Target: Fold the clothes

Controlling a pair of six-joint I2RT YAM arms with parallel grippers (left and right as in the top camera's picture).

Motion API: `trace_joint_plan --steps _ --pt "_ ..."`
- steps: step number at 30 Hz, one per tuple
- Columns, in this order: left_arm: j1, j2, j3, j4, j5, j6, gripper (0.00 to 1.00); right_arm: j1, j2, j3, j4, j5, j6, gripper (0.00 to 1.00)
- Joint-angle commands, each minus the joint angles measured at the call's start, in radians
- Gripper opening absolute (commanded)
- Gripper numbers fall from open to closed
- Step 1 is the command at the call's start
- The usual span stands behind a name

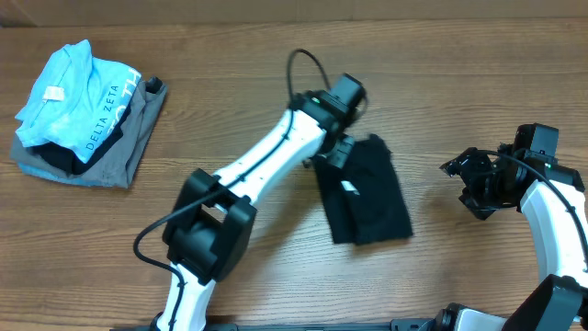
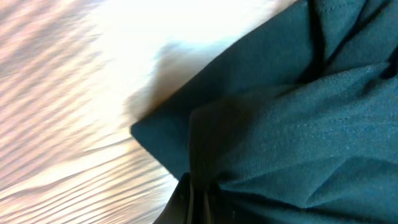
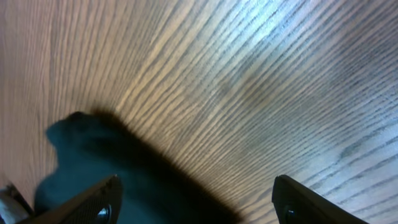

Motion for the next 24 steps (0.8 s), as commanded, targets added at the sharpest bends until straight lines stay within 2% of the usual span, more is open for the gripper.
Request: trace_joint_plan --steps 1,3,6,9,10,11,14,16,19,21,24 --pt "0.058 -0.042 0.018 -0.045 -0.06 -0.022 0.04 -0.001 -0.014 0.012 -0.018 0.01 -0.027 0.81" --pt "0.072 -0.042 0.018 -0.081 -0.085 -0.016 0.07 -0.001 -0.014 0.01 -0.039 0.009 -0.034 0.81" --pt "0.081 -0.042 0.018 -0.129 -0.156 -0.016 0.15 -0.001 -0.014 0.006 -0.063 0.005 -0.058 0.81" --pt "0.09 -0.042 0.018 -0.167 -0.224 -0.038 0.17 0.01 -0.014 0.003 -0.086 -0.039 -0.116 0.8" --pt "0.095 -0.042 0.018 -0.179 -0.236 -0.048 0.13 0.018 -0.014 0.002 -0.088 -0.072 -0.143 0.8" --pt "0.1 -0.042 0.018 -0.189 -0.241 -0.055 0.04 0.028 -0.014 0.0 -0.088 -0.116 -0.179 0.8" --pt "0.122 -0.042 0.018 -0.22 -0.232 -0.069 0.04 0.103 -0.014 -0.01 -0.113 -0.308 -0.269 0.69" --pt "0.131 -0.042 0.018 -0.233 -0.232 -0.069 0.04 0.172 -0.014 -0.026 -0.143 -0.327 -0.251 0.69" --pt "0.14 -0.042 0.018 -0.256 -0.228 -0.072 0.04 0.285 -0.014 -0.069 -0.139 -0.336 -0.148 0.66" --pt "0.141 -0.042 0.018 -0.269 -0.227 -0.072 0.04 0.365 -0.014 -0.107 -0.09 -0.394 -0.097 0.59" --pt "0.141 -0.042 0.018 -0.275 -0.224 -0.072 0.04 0.48 -0.014 -0.163 0.044 -0.483 0.018 0.55"
